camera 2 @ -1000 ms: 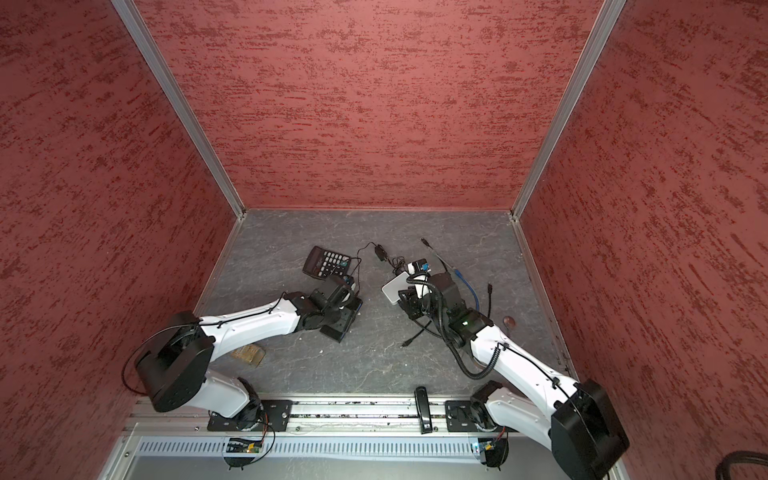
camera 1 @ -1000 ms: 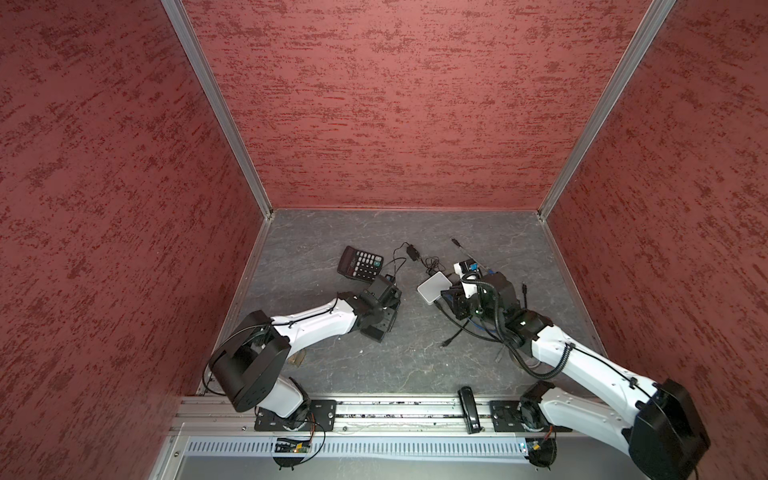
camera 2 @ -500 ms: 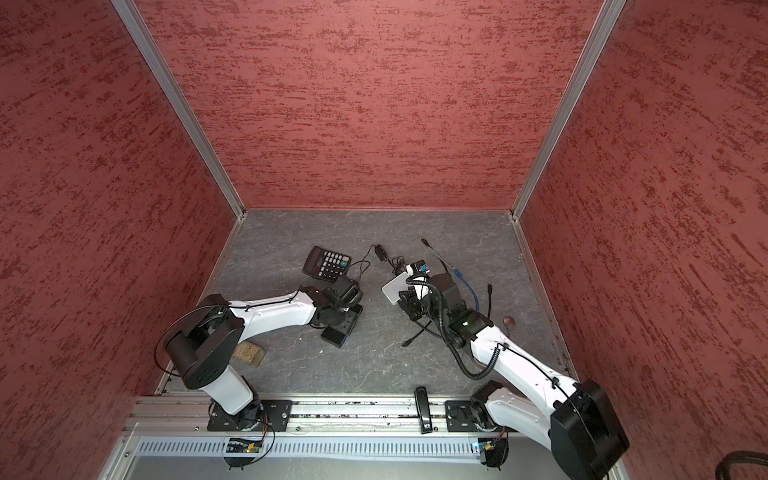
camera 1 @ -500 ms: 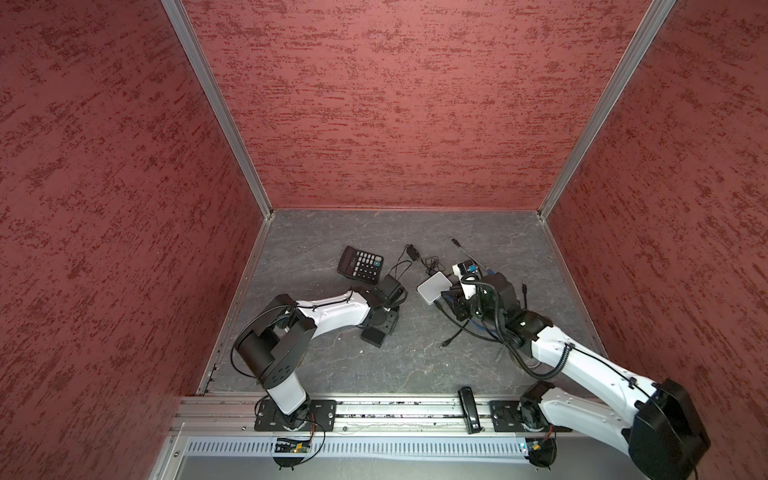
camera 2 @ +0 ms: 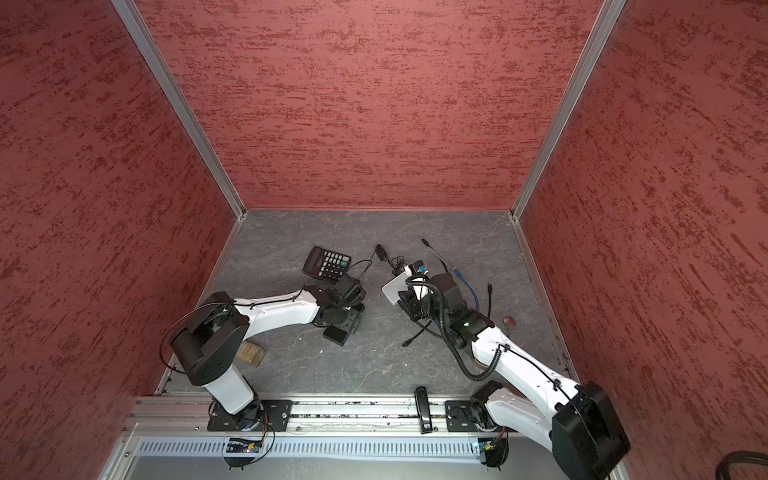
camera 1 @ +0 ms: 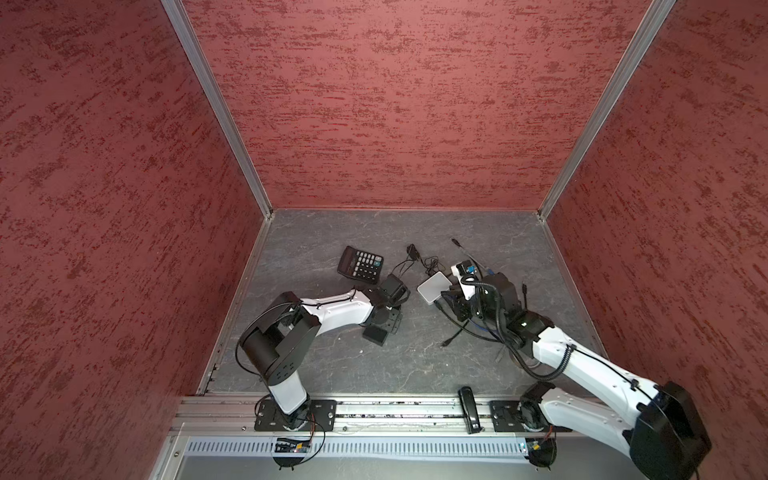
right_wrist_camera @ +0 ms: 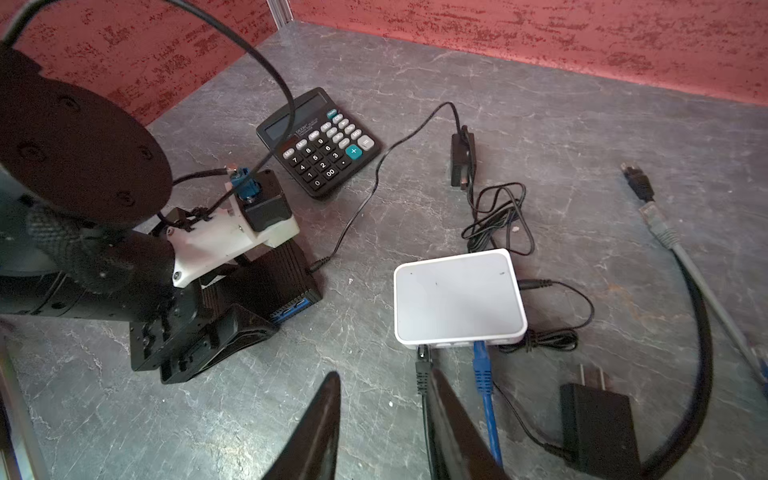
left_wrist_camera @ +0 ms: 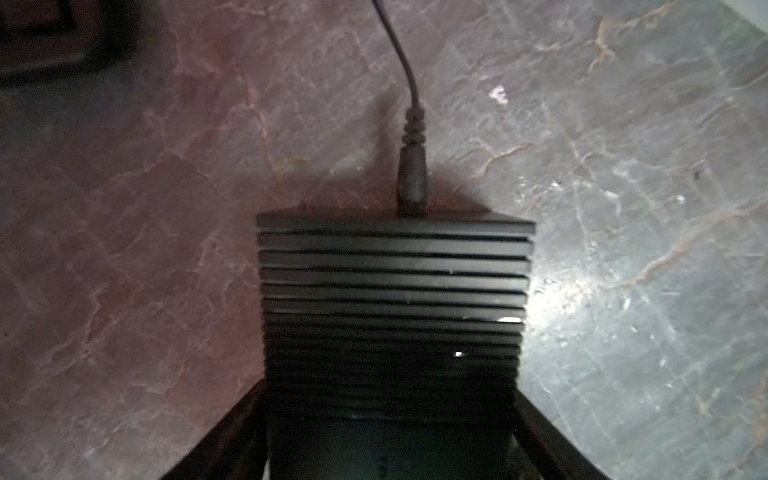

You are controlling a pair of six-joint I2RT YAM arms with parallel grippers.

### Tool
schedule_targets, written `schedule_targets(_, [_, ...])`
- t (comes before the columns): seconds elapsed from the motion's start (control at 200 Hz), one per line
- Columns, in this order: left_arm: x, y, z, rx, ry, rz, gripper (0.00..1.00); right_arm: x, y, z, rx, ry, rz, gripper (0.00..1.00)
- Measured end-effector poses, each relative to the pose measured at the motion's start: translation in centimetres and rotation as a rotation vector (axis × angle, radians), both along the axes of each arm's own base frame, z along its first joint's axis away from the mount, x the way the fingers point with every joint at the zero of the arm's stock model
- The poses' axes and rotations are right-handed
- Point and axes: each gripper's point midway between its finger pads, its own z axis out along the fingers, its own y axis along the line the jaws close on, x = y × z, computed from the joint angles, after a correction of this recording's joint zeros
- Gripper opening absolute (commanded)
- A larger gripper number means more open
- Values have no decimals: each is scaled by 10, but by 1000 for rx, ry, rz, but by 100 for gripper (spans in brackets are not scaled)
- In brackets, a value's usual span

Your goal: Insert the plug into the switch port

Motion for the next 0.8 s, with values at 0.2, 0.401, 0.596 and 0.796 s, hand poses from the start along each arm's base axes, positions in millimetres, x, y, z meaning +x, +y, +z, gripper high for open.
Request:
schedule_targets(0.2, [2,2,6,-6,-32,0,100,-5,3,7,-20,-49,60,36])
schedule_targets(0.401, [11,4,41,-73,-168,19,100,-9,5,-1,-70,-57,114,36])
schedule_targets(0.596, [17,0,79,-163,-357,30,100,-11,12,-22,-118,-24,181,35])
schedule_targets(0.796, [12,-1,94,-266,-467,42,100,-19,19,-46,-199,-17,302,35])
